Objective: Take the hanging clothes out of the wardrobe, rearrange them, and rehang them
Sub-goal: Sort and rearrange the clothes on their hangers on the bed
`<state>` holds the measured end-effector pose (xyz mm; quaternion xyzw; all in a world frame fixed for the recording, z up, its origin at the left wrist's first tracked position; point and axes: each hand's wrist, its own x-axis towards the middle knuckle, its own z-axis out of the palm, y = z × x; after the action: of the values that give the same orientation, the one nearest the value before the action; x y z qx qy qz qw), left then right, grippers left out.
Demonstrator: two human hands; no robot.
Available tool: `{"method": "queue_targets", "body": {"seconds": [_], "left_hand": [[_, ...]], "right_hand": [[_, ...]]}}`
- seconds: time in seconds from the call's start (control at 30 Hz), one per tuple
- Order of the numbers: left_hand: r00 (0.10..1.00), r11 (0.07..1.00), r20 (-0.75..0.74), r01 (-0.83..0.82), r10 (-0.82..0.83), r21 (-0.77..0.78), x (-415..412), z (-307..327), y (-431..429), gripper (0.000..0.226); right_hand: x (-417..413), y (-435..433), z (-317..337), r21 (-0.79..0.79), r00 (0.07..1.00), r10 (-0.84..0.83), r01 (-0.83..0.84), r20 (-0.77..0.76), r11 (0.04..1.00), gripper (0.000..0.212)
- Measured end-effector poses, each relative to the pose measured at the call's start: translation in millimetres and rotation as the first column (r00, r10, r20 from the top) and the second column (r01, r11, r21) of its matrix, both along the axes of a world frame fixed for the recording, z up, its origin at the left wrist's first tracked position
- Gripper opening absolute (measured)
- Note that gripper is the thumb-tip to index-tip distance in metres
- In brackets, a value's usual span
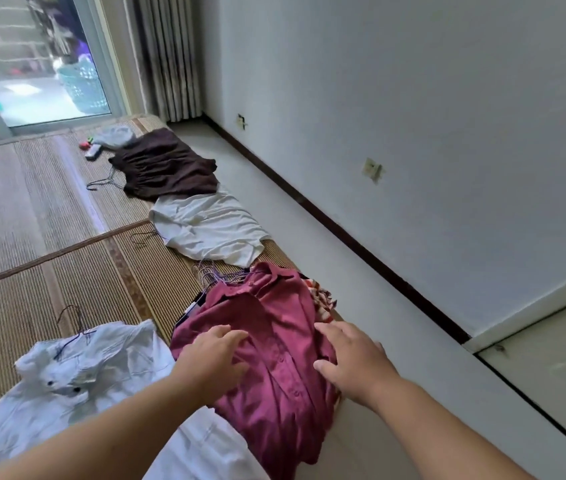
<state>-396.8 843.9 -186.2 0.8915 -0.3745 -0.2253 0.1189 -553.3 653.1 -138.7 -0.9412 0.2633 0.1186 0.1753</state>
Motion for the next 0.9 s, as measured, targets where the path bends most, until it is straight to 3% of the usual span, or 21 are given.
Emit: {"method": "queue_targets", "body": {"seconds": [0.27,0.57,0.7,0.9], "left_hand": [[0.981,0.981,-0.050,-0.188,0.190,0.048,59,-19,-30,0.063],[0.861,0.857,-0.083,-0.482,0.502,0.183,102,-74,-86,0.063],[0.798,0.799,-0.124,-0.555,0.590,0.232,120,-108,-114,0.062],[0.783,0.777,-0.111,-0.569,0.612,0.270,160,-175,-126,0.056]], "right_hand": [[68,-86,-42,0.044,0.984,0.087,-0.081,-0.152,0.996,0.064],[188,-186,-120,0.180,0.860,0.436,-0.400,-0.266,0.899,0.066],[242,-216,-150,0.158,0.800,0.525,-0.501,-0.289,0.851,0.066],[311,-228,-221,0.198,0.763,0.606,-0.573,-0.225,0.795,0.055]]}}
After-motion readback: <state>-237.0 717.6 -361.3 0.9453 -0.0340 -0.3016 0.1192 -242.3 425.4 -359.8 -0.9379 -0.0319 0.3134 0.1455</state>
